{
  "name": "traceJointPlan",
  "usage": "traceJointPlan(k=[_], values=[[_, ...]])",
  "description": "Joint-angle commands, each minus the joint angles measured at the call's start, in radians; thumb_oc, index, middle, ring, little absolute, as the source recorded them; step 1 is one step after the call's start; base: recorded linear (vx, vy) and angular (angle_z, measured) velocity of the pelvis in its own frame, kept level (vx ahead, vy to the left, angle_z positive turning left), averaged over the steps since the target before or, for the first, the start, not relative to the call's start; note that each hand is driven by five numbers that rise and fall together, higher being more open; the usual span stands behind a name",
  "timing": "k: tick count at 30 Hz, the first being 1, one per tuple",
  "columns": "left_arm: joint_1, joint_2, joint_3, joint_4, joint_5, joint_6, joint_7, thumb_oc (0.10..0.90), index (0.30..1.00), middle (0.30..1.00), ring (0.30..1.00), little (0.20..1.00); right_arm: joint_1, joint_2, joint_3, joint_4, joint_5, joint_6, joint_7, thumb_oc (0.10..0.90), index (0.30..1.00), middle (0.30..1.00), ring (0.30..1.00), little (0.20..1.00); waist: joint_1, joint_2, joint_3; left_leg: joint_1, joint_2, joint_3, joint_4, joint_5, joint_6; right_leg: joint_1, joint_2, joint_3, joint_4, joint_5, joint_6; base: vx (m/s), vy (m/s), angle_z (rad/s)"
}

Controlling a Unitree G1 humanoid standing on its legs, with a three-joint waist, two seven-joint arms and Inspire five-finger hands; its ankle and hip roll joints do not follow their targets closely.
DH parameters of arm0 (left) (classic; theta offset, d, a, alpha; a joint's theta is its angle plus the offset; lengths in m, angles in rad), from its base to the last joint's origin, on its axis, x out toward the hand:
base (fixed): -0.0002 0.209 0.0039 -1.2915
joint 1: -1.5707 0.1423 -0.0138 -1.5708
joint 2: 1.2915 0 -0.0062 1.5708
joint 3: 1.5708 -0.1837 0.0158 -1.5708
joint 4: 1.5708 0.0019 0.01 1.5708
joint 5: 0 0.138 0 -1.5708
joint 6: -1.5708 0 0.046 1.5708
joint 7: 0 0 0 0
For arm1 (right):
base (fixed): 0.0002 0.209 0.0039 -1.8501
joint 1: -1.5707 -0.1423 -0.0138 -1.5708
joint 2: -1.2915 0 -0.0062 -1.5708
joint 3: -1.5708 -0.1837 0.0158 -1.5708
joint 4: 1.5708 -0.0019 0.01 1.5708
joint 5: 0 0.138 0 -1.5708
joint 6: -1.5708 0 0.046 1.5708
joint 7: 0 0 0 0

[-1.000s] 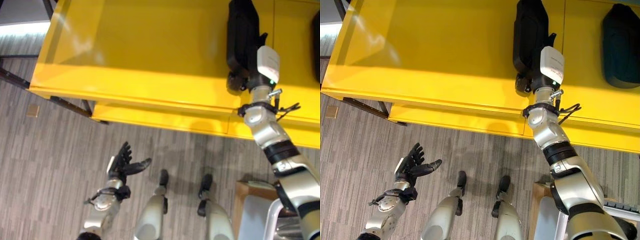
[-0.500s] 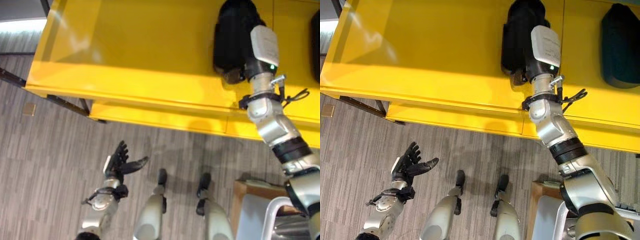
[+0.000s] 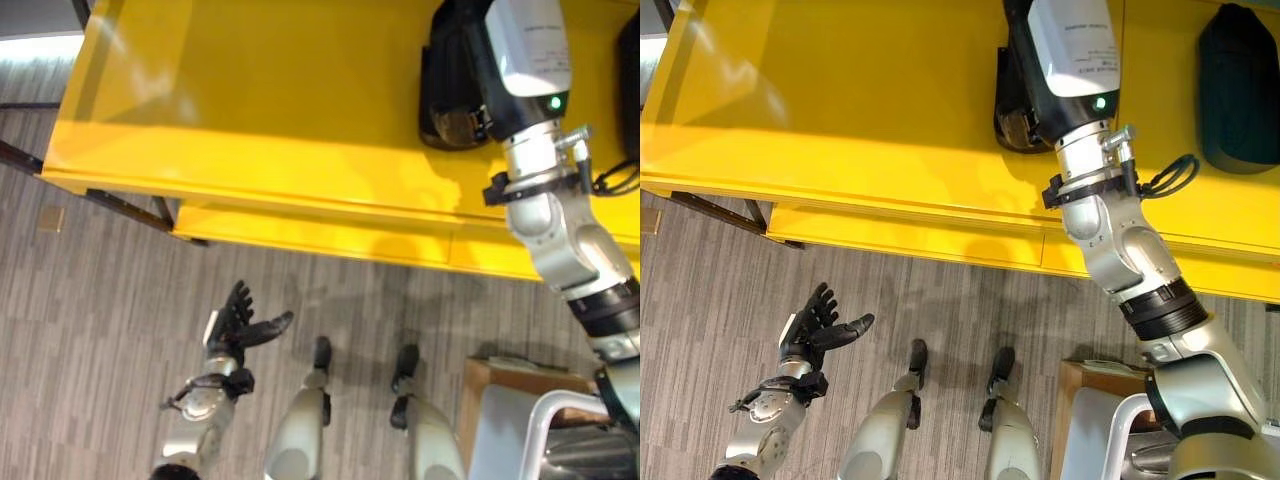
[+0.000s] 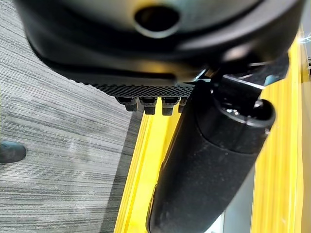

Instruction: Move parts from the plastic box to the shelf.

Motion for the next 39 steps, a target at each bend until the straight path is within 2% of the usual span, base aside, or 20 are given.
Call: traceJointPlan(k=[1, 4, 5, 6, 7, 8, 11, 16, 18, 19, 20, 21, 22, 23, 24, 28, 36, 37, 38, 39], values=[[0.034, 0.014, 0.006, -0.072, 0.030, -0.070, 0.031, 0.900, 1.000, 1.000, 1.000, 1.000, -0.019, -0.012, -0.093, -0.097, 0.033, -0.073, -0.048, 0.900, 1.000, 1.000, 1.000, 1.000, 0.002, -0.019, -0.100, 0.076, 0.039, -0.085, -0.030, -0.066, -0.009, -0.086, -0.112, 0.064, 0.225, -0.088, 0.097, 0.01, -0.031, 0.00], [0.038, 0.000, 0.000, -0.069, 0.030, -0.064, 0.041, 0.900, 1.000, 1.000, 1.000, 1.000, 0.155, 0.080, -0.163, -0.179, 0.216, -0.154, -0.040, 0.900, 1.000, 1.000, 1.000, 1.000, -0.014, -0.027, -0.112, 0.095, 0.052, -0.092, -0.056, -0.051, -0.019, -0.071, -0.099, 0.067, 0.227, -0.101, 0.091, 0.03, -0.076, 0.01], [0.043, -0.009, -0.001, -0.074, 0.028, -0.062, 0.041, 0.900, 1.000, 1.000, 1.000, 1.000, 0.270, 0.148, -0.189, -0.218, 0.312, -0.204, -0.034, 0.900, 1.000, 1.000, 1.000, 1.000, -0.022, -0.033, -0.121, 0.116, 0.065, -0.094, -0.082, -0.039, -0.029, -0.055, -0.085, 0.068, 0.228, -0.117, 0.087, 0.02, -0.090, 0.05], [0.043, -0.008, -0.002, -0.074, 0.028, -0.062, 0.041, 0.900, 1.000, 1.000, 1.000, 1.000, 0.274, 0.149, -0.192, -0.220, 0.312, -0.204, -0.033, 0.900, 1.000, 1.000, 1.000, 1.000, -0.021, -0.033, -0.123, 0.113, 0.065, -0.095, -0.083, -0.035, -0.029, -0.056, -0.084, 0.067, 0.224, -0.112, 0.086, 0.05, -0.137, 0.07], [0.052, -0.022, -0.009, -0.073, 0.029, -0.061, 0.043, 0.900, 1.000, 1.000, 1.000, 1.000, 0.393, 0.234, -0.212, -0.261, 0.412, -0.263, -0.025, 0.900, 1.000, 1.000, 1.000, 1.000, -0.033, -0.035, -0.134, 0.134, 0.082, -0.101, -0.117, -0.011, -0.042, -0.042, -0.069, 0.064, 0.232, -0.136, 0.080, 0.03, -0.112, 0.01], [0.060, -0.025, -0.008, -0.074, 0.028, -0.063, 0.045, 0.900, 1.000, 1.000, 1.000, 1.000, 0.447, 0.265, -0.207, -0.270, 0.461, -0.287, 0.000, 0.900, 1.000, 1.000, 1.000, 1.000, -0.037, -0.039, -0.141, 0.145, 0.093, -0.104, -0.135, 0.001, -0.046, -0.037, -0.058, 0.063, 0.236, -0.145, 0.074, 0.03, -0.151, 0.02], [0.074, -0.026, 0.002, -0.084, 0.032, -0.060, 0.039, 0.900, 1.000, 1.000, 1.000, 1.000, 0.528, 0.276, -0.194, -0.310, 0.506, -0.312, 0.053, 0.900, 1.000, 1.000, 1.000, 1.000, -0.047, -0.046, -0.163, 0.152, 0.123, -0.104, -0.150, 0.021, -0.057, -0.031, -0.034, 0.057, 0.240, -0.166, 0.061, 0.02, -0.099, -0.01], [0.107, -0.026, 0.014, -0.100, 0.049, -0.068, 0.022, 0.900, 1.000, 1.000, 1.000, 1.000, 0.667, 0.308, -0.180, -0.342, 0.739, -0.367, 0.153, 0.900, 1.000, 1.000, 1.000, 1.000, -0.070, -0.069, -0.210, 0.180, 0.184, -0.109, -0.151, 0.071, -0.073, -0.005, 0.032, 0.067, 0.238, -0.195, 0.037, 0.04, -0.153, -0.08], [0.109, -0.028, 0.018, -0.104, 0.044, -0.073, 0.024, 0.900, 1.000, 1.000, 1.000, 1.000, 0.666, 0.313, -0.167, -0.334, 0.766, -0.373, 0.159, 0.900, 1.000, 1.000, 1.000, 1.000, -0.068, -0.071, -0.216, 0.191, 0.185, -0.117, -0.151, 0.077, -0.072, 0.000, 0.041, 0.083, 0.230, -0.191, 0.035, 0.04, -0.013, -0.16], [0.112, -0.031, 0.018, -0.110, 0.041, -0.079, 0.029, 0.900, 1.000, 1.000, 1.000, 1.000, 0.655, 0.318, -0.152, -0.327, 0.782, -0.370, 0.162, 0.900, 1.000, 1.000, 1.000, 1.000, -0.056, -0.072, -0.214, 0.201, 0.170, -0.166, -0.143, 0.088, -0.069, 0.009, 0.050, 0.107, 0.220, -0.188, 0.033, 0.04, 0.076, -0.15], [0.119, -0.036, 0.015, -0.120, 0.036, -0.086, 0.025, 0.900, 1.000, 1.000, 1.000, 1.000, 0.628, 0.319, -0.131, -0.315, 0.776, -0.366, 0.173, 0.900, 1.000, 1.000, 1.000, 1.000, -0.038, -0.072, -0.219, 0.190, 0.121, -0.289, -0.126, 0.090, -0.069, 0.018, 0.062, 0.148, 0.185, -0.174, 0.034, 0.01, 0.078, -0.36], [0.119, -0.035, 0.016, -0.120, 0.036, -0.085, 0.025, 0.900, 1.000, 1.000, 1.000, 1.000, 0.627, 0.320, -0.131, -0.314, 0.776, -0.366, 0.173, 0.900, 1.000, 1.000, 1.000, 1.000, -0.042, -0.072, -0.222, 0.182, 0.119, -0.293, -0.122, 0.092, -0.069, 0.017, 0.061, 0.145, 0.179, -0.169, 0.035, 0.01, 0.076, -0.67], [0.128, -0.035, 0.021, -0.132, 0.033, -0.089, 0.023, 0.900, 1.000, 1.000, 1.000, 1.000, 0.607, 0.325, -0.123, -0.305, 0.778, -0.365, 0.174, 0.900, 1.000, 1.000, 1.000, 1.000, -0.033, -0.077, -0.226, 0.173, 0.078, -0.371, -0.096, 0.068, -0.064, 0.026, 0.066, 0.174, 0.151, -0.157, 0.041, 0.01, 0.029, -1.05], [0.128, -0.035, 0.021, -0.132, 0.033, -0.089, 0.023, 0.900, 1.000, 1.000, 1.000, 1.000, 0.607, 0.325, -0.123, -0.305, 0.778, -0.365, 0.174, 0.900, 1.000, 1.000, 1.000, 1.000, -0.033, -0.077, -0.226, 0.173, 0.078, -0.371, -0.096, 0.068, -0.064, 0.026, 0.066, 0.174, 0.151, -0.157, 0.041, 0.05, 0.088, -1.06], [0.147, -0.039, 0.038, -0.149, 0.029, -0.097, 0.010, 0.900, 1.000, 1.000, 1.000, 1.000, 0.590, 0.325, -0.120, -0.310, 0.779, -0.360, 0.189, 0.900, 1.000, 1.000, 1.000, 1.000, -0.037, -0.080, -0.238, 0.170, 0.049, -0.394, -0.082, 0.006, -0.057, 0.037, 0.067, 0.215, 0.127, -0.137, 0.052, 0.11, 0.218, -0.96], [0.160, -0.026, 0.040, -0.153, 0.047, -0.096, -0.016, 0.900, 1.000, 1.000, 1.000, 1.000, 0.648, 0.314, -0.163, -0.331, 0.770, -0.351, 0.196, 0.900, 1.000, 1.000, 1.000, 1.000, -0.055, -0.079, -0.276, 0.203, 0.016, -0.319, -0.050, -0.083, -0.023, 0.109, 0.009, 0.227, 0.040, -0.099, 0.081, 0.11, 0.245, -0.35], [0.145, 0.033, 0.050, -0.178, 0.102, -0.095, -0.028, 0.900, 1.000, 1.000, 1.000, 1.000, 0.650, 0.337, -0.194, -0.327, 0.771, -0.334, 0.199, 0.900, 1.000, 1.000, 1.000, 1.000, -0.075, -0.101, -0.256, 0.195, -0.091, -0.181, 0.111, -0.218, 0.045, 0.101, -0.077, 0.324, -0.023, 0.032, 0.146, -0.03, 0.305, -0.35], [0.130, 0.045, 0.053, -0.187, 0.117, -0.099, -0.022, 0.900, 1.000, 1.000, 1.000, 1.000, 0.643, 0.352, -0.196, -0.331, 0.769, -0.335, 0.194, 0.900, 1.000, 1.000, 1.000, 1.000, -0.086, -0.103, -0.245, 0.196, -0.109, -0.144, 0.125, -0.241, 0.060, 0.084, -0.087, 0.359, -0.048, 0.096, 0.164, -0.08, 0.186, -0.36], [0.129, 0.046, 0.053, -0.187, 0.117, -0.099, -0.022, 0.900, 1.000, 1.000, 1.000, 1.000, 0.643, 0.352, -0.197, -0.331, 0.768, -0.335, 0.194, 0.900, 1.000, 1.000, 1.000, 1.000, -0.084, -0.107, -0.246, 0.192, -0.112, -0.141, 0.124, -0.238, 0.060, 0.080, -0.089, 0.363, -0.050, 0.099, 0.166, -0.18, 0.339, -0.47], [0.111, 0.053, 0.059, -0.193, 0.127, -0.109, -0.015, 0.900, 1.000, 1.000, 1.000, 1.000, 0.641, 0.361, -0.198, -0.343, 0.765, -0.332, 0.196, 0.900, 1.000, 1.000, 1.000, 1.000, -0.096, -0.113, -0.234, 0.180, -0.125, -0.096, 0.146, -0.248, 0.071, 0.056, -0.097, 0.378, -0.080, 0.157, 0.178, -0.11, 0.160, -0.50]])
